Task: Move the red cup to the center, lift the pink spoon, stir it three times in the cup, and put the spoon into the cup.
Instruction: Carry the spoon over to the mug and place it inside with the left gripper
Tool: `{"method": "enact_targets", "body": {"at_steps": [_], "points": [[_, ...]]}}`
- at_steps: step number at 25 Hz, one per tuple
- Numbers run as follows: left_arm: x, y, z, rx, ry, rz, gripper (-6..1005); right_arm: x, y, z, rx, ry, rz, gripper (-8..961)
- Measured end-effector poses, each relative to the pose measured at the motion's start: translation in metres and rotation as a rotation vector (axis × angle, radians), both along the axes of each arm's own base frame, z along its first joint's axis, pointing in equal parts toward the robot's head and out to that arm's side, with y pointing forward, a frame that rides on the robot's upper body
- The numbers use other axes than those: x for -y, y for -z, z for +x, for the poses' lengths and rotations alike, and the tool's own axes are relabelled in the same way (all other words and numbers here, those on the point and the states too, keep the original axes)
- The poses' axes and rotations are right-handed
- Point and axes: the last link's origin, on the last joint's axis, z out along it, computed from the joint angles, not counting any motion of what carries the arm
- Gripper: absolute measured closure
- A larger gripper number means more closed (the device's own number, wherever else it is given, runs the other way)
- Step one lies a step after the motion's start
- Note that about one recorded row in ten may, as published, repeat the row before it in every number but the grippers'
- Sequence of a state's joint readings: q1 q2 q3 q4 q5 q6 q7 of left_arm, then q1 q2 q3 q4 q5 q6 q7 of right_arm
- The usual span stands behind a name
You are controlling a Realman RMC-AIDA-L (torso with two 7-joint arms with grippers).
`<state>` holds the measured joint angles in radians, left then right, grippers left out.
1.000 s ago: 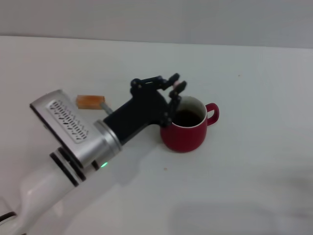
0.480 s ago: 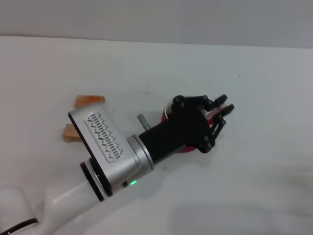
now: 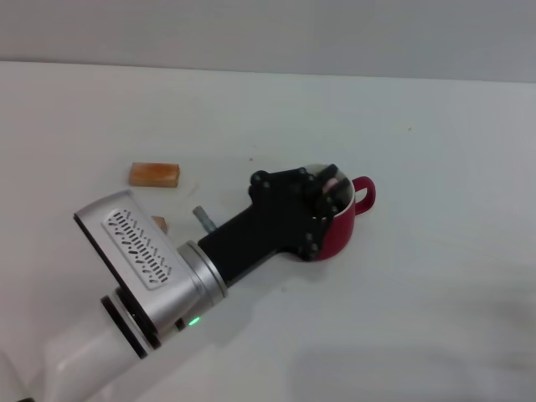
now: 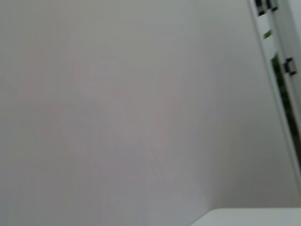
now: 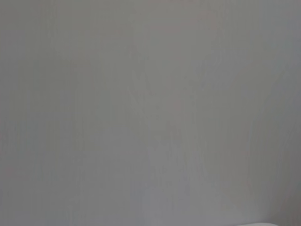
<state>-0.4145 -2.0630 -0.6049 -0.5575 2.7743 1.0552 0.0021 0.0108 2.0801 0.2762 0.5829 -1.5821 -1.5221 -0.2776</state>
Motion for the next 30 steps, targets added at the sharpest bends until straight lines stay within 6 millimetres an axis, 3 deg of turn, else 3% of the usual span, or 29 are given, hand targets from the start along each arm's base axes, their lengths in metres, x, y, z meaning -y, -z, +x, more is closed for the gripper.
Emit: {"method": "enact_targets", "body": {"at_steps": [6,19,26,30], "points": [[-0.008,-0.004,-0.005,-0.018,-0.012,0.021,855,0.0,0.0,0.0,0.0,-0.001,0.001,954],[-0.027,-0.001,0.014,-0.028,0.02,0.021,814,0.002,-0.001,0.001,0.002,0.003,0.007,954],[-0.036,-0.022,0.009,0.078,-0.089,0.096,792,0.003,-0.002,0.001,0.003,0.004,0.005,954],[-0.04,-0.03,0.005,0.138,-0.14,0.096,680,0.003,-0.002,0.001,0.004,0.002,0.011,954]]}}
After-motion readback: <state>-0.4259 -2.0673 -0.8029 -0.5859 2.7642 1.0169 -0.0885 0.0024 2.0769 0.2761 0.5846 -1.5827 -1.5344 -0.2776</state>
